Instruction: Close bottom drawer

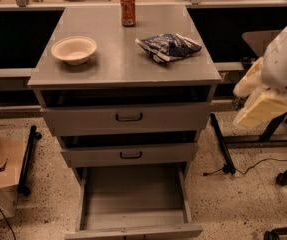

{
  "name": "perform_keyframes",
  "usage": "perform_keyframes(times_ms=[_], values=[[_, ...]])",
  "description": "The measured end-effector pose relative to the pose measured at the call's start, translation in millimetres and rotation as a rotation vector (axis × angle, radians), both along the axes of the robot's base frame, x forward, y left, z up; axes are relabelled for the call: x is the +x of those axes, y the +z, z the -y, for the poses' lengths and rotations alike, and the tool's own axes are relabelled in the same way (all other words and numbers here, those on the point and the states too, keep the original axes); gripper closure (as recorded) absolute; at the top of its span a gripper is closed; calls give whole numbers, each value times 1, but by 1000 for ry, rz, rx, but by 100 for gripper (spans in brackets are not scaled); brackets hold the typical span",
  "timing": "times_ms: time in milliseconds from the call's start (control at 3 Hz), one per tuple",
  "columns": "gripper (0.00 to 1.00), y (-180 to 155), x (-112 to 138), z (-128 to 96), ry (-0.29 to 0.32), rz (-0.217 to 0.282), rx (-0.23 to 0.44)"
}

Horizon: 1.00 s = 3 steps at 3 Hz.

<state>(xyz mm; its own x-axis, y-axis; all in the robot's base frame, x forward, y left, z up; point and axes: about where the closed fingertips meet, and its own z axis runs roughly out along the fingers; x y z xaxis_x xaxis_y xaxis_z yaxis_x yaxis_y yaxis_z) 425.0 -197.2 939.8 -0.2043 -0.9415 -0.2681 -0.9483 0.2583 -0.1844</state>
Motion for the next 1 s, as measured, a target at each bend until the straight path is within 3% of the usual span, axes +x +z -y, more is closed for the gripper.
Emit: perform_keyframes(times_ms=[667,1000], values=[[93,-95,-32,-40,53,-160,170],[100,-151,-37,-46,38,-225,264]])
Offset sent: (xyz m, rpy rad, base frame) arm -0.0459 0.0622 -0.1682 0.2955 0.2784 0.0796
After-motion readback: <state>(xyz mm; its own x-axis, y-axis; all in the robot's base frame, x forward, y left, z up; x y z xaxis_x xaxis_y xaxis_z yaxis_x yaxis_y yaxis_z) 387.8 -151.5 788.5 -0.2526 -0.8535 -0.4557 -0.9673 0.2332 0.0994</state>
